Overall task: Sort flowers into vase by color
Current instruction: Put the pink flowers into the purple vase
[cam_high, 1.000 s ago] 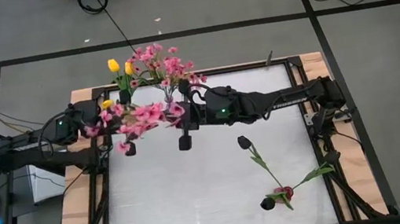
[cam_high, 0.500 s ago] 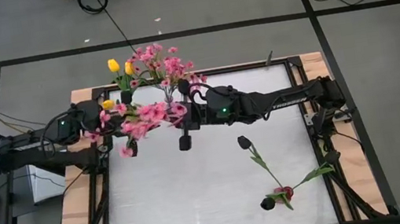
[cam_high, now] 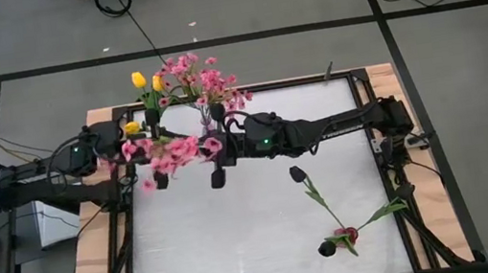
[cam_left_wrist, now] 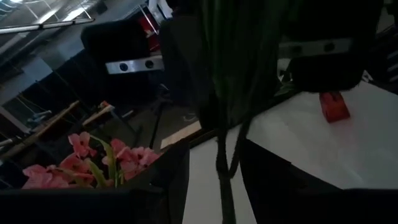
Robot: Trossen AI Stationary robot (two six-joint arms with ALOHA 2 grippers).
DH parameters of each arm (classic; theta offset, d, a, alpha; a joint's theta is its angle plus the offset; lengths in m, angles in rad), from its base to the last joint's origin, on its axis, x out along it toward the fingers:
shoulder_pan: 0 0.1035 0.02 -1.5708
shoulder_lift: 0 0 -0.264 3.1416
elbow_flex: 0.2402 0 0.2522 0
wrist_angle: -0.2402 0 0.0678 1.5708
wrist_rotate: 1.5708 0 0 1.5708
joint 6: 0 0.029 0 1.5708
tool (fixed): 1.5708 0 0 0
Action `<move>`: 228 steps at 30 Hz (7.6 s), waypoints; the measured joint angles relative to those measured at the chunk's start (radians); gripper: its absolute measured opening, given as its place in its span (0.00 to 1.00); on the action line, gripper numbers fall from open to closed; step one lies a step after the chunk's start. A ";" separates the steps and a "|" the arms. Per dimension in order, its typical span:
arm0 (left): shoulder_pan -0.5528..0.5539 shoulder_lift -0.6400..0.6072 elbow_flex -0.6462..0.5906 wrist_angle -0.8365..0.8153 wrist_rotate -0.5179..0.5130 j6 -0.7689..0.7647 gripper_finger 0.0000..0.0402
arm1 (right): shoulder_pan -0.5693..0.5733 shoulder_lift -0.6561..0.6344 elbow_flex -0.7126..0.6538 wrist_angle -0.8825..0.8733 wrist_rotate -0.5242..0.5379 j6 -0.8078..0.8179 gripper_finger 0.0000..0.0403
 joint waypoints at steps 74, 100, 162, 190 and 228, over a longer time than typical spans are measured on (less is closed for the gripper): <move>-0.001 0.000 0.000 -0.096 -0.079 0.021 0.03 | 0.011 0.001 0.002 -0.044 0.024 -0.139 0.04; 0.000 0.000 0.000 -0.094 -0.081 0.021 0.02 | 0.017 0.001 0.002 -0.041 0.023 -0.136 0.22; 0.000 0.021 0.000 -0.082 -0.080 0.152 0.02 | 0.132 -0.219 0.001 -0.515 0.248 0.210 0.56; 0.101 0.052 -0.001 -0.032 -0.033 0.178 0.02 | 0.131 -0.219 0.001 -0.493 0.145 0.208 0.56; 0.297 0.061 -0.026 -0.113 0.384 0.318 0.02 | 0.131 -0.219 0.001 -0.494 0.145 0.208 0.56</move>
